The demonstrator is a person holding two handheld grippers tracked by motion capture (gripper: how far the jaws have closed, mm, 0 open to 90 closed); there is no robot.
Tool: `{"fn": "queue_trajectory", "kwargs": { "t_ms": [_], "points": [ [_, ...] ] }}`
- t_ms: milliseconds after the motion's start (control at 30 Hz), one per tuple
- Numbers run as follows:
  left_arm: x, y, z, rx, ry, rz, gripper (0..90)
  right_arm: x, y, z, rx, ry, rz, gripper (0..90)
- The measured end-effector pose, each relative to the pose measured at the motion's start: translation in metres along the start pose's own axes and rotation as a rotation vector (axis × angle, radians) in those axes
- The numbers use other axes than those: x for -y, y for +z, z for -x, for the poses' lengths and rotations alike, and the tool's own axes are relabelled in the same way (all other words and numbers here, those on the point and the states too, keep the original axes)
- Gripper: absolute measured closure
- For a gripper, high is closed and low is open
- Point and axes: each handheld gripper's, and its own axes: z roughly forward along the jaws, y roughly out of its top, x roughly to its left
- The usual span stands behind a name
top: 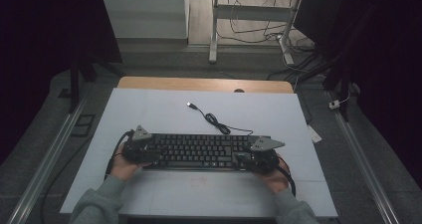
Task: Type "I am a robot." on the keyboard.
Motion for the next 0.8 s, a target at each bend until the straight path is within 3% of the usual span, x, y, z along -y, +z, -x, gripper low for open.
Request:
{"fn": "queue_trajectory", "kwargs": {
  "t_ms": [800],
  "points": [
    [-0.003,0.000,0.013,0.016,0.047,0.000,34.9,0.000,0.002,0.000,0.000,-0.004,-0.008,54.3]
  ]
}}
